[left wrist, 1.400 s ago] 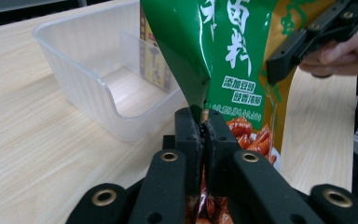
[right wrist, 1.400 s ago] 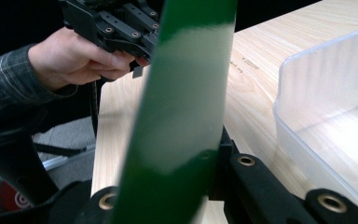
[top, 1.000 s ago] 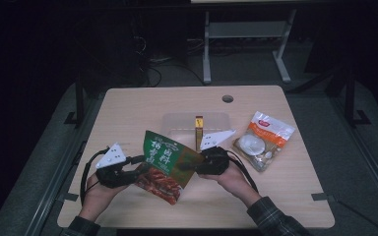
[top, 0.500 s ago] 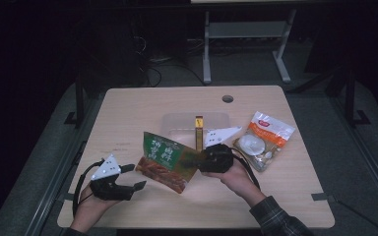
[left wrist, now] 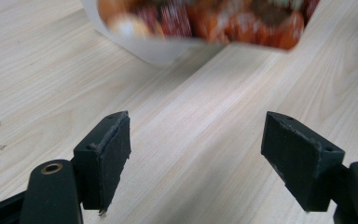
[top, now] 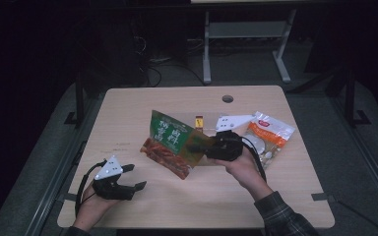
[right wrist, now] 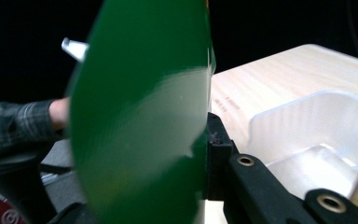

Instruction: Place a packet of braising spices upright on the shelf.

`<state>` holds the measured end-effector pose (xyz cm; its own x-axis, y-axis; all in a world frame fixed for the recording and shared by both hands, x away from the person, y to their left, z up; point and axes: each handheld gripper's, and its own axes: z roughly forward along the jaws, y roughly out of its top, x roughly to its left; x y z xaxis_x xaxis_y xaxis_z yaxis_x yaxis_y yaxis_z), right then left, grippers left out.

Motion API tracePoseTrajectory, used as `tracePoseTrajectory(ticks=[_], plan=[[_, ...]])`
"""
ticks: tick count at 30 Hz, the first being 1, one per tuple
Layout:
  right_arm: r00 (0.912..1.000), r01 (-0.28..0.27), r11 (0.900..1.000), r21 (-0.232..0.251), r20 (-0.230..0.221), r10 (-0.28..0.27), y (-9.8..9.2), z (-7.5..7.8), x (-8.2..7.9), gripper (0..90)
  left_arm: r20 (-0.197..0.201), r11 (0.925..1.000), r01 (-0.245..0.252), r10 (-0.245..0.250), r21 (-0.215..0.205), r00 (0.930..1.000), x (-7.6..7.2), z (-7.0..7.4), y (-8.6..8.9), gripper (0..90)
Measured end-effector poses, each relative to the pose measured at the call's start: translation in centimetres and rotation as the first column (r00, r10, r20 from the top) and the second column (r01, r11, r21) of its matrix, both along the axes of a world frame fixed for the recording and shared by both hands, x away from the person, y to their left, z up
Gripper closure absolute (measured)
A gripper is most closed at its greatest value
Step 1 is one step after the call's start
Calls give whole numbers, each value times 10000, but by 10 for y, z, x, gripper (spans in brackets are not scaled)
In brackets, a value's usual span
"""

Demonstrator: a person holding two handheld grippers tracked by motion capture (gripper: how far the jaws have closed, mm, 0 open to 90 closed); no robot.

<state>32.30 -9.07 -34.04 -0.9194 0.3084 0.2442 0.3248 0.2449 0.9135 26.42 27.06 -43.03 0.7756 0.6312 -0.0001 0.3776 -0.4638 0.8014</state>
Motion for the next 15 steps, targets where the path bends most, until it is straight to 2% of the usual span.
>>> tracePoseTrajectory(ticks=[6, 15], plan=[[9976, 671, 9976, 173, 136, -674, -9, 13, 9, 900, -24, 9999, 96, -96, 114, 10000, 1, -4, -3, 231], [9855, 1643, 9863, 175, 392, -1649, -13, 25, 25, 900, -74, 9995, 256, -254, 204, 9996, 1, -8, -6, 231]])
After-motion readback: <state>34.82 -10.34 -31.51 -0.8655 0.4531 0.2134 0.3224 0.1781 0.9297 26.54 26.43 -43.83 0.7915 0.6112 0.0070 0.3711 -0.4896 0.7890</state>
